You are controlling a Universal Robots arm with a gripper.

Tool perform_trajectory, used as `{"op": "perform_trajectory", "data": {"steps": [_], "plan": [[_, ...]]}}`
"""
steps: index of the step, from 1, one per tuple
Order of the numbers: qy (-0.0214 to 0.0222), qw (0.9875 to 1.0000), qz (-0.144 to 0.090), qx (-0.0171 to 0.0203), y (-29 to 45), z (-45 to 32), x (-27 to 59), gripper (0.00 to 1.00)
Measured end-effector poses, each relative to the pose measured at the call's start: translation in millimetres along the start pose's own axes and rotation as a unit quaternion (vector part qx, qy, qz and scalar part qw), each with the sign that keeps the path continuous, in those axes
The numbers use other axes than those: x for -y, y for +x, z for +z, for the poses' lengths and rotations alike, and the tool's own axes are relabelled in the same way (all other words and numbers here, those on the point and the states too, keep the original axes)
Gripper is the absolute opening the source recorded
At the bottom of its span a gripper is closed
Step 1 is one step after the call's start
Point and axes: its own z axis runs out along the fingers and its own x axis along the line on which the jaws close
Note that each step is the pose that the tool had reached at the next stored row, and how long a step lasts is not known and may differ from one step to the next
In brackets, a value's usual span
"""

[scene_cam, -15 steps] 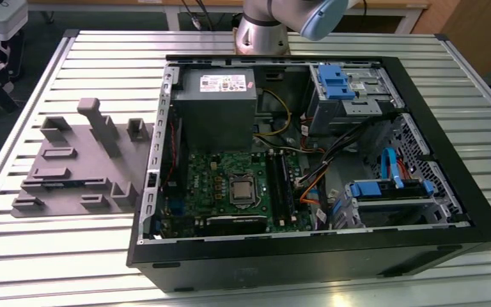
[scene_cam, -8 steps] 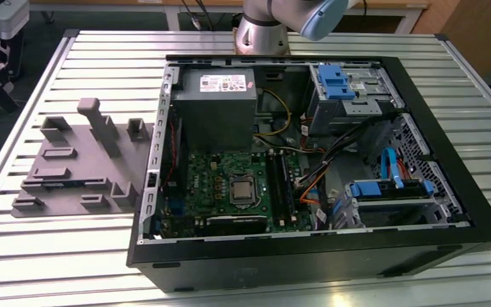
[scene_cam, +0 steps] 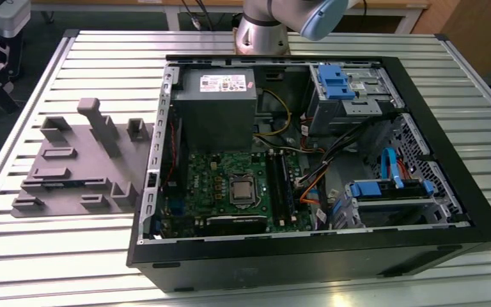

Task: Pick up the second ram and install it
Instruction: 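Pick up the second ram and move it above second insertion slot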

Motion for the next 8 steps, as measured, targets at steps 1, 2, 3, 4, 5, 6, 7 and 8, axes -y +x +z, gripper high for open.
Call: {"op": "perform_trajectory", "data": {"steps": [1, 2, 3, 4, 5, 6, 7, 8], "plan": [[-0.0001, 1.0, -0.002, -0.0001, 0.0, 0.1, 0.0, 0.11], [-0.0001, 1.0, -0.005, -0.0002, 0.0, 0.1, 0.0, 0.11], [-0.0002, 1.0, -0.008, -0.0003, 0.0, 0.2, 0.0, 0.11], [-0.0003, 0.9999, -0.01, -0.0004, 0.0, 0.3, 0.0, 0.11], [-0.0003, 0.9999, -0.013, -0.0005, 0.0, 0.3, 0.0, 0.11], [-0.0004, 0.9999, -0.016, -0.0007, 0.0, 0.4, 0.0, 0.11], [-0.0004, 0.9998, -0.018, -0.0008, 0.0, 0.5, 0.0, 0.11], [-0.0005, 0.9998, -0.021, -0.0008, 0.0, 0.6, 0.0, 0.11]]}}
